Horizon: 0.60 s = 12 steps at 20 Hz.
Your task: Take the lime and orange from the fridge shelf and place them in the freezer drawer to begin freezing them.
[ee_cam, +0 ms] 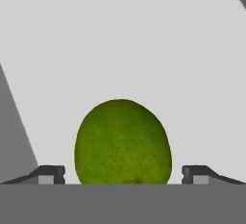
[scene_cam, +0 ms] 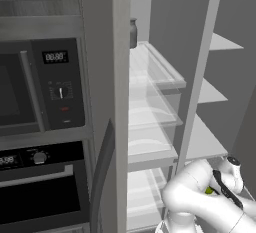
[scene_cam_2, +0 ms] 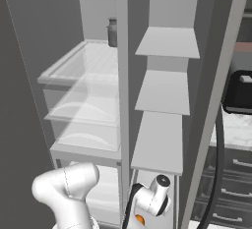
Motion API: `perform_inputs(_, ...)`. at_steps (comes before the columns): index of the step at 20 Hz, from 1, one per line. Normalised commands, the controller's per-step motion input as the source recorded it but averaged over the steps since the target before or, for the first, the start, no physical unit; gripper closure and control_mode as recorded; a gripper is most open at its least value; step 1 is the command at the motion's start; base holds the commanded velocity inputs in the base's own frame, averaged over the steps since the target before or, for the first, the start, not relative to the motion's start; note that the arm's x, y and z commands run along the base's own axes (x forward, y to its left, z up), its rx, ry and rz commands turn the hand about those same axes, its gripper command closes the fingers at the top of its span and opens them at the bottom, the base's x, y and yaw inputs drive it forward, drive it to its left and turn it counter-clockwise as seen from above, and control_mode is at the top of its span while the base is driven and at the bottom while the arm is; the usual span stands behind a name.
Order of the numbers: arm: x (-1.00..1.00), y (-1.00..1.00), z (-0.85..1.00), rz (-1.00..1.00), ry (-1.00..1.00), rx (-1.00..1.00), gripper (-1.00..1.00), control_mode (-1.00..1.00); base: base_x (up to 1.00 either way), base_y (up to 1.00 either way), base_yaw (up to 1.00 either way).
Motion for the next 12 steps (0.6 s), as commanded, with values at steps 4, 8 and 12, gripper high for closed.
perform_inputs(4, -0.2, -0.01, 0.41, -0.08, -0.03, 0.0, -1.0, -1.0, 0.0, 0.0, 0.0)
perform_inputs(8, -0.39, 0.0, 0.62, -0.08, -0.1, 0.0, -1.0, -1.0, 0.0, 0.0, 0.0)
perform_inputs(12, -0.78, 0.01, 0.79, -0.08, -0.18, 0.0, -1.0, -1.0, 0.0, 0.0, 0.0)
